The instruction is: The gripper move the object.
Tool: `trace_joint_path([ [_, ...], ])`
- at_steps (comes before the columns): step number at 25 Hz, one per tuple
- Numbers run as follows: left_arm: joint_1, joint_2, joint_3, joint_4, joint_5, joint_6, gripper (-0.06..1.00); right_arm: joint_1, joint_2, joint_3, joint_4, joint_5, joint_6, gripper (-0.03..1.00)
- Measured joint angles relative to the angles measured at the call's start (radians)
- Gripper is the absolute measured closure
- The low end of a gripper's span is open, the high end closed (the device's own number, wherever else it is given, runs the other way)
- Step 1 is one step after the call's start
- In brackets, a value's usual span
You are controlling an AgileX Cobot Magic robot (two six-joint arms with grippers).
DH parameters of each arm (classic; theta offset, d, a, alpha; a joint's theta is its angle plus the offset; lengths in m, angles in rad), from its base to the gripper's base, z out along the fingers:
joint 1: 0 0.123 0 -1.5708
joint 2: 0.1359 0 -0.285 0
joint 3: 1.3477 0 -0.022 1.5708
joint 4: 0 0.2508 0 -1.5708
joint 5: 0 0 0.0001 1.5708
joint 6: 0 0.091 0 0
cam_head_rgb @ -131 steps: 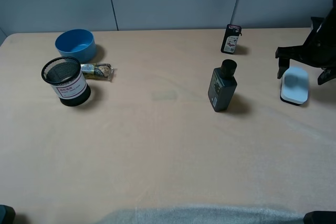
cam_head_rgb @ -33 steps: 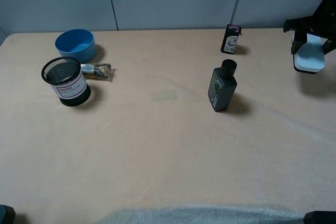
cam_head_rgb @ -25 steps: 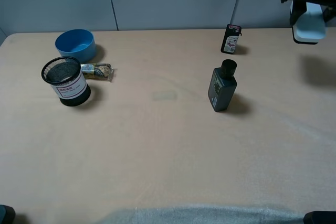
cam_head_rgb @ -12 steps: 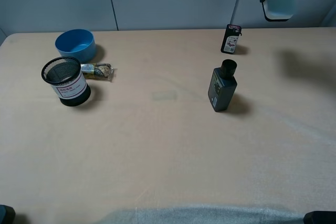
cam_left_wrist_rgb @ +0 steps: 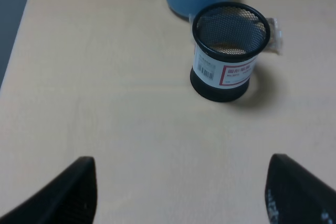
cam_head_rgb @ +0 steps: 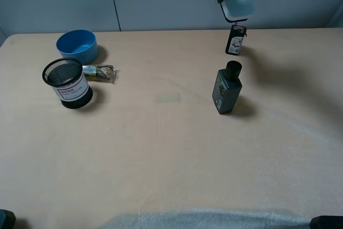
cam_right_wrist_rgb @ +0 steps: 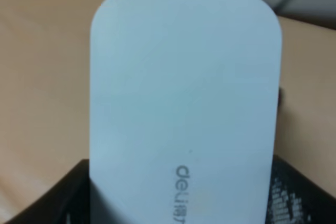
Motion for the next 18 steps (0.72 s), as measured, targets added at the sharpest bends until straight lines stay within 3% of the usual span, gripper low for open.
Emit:
trace_joint_path([
  [11,0.000,0.000,0.000,0.000,0.000,0.000,0.21,0.130,0.165,-0.146,0.064,0.004,-0.030,0.50],
  [18,0.000,0.000,0.000,0.000,0.000,0.000,0.21,0.143,0.250,-0.197,0.092,0.030,-0.071,0.50],
])
